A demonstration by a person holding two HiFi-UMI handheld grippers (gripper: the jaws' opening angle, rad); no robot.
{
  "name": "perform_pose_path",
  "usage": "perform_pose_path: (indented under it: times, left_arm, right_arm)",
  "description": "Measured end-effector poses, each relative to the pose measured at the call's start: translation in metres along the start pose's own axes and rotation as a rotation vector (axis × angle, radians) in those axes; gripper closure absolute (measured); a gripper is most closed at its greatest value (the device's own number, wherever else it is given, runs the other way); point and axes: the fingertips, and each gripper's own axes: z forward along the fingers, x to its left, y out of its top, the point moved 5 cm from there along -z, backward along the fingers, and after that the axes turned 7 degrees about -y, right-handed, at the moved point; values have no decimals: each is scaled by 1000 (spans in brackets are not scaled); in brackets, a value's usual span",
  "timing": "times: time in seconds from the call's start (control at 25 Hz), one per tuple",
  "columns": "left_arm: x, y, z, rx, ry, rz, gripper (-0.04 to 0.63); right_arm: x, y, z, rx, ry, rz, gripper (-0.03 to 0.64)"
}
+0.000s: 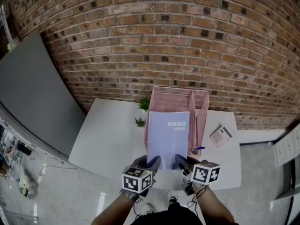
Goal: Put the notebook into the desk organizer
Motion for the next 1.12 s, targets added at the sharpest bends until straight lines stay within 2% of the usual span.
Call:
perform_pose_path:
  times: [0.24, 0.32, 0.52, 0.8, 0.96, 1.12]
  left_arm:
    - [8, 7, -2, -21, 30, 2, 422]
    - [9, 9, -3, -25, 37, 2, 387]
    - [10, 9, -8, -24, 54, 30, 347]
    - [1, 4, -24, -49, 60, 121, 340]
    - [-7, -9, -30, -32, 63, 186, 334]
    - [-8, -23, -29, -6, 87, 221, 334]
  right_arm:
    - [0, 7, 3, -22, 32, 90, 574]
    - [0, 10, 3, -28, 31, 109, 574]
    - [-2, 17, 1, -63, 17, 144, 577]
    - [-6, 24, 2, -85, 0, 200, 579]
    - [-8, 22, 2, -94, 5, 272, 578]
    - [-7, 21, 3, -96, -2, 297, 574]
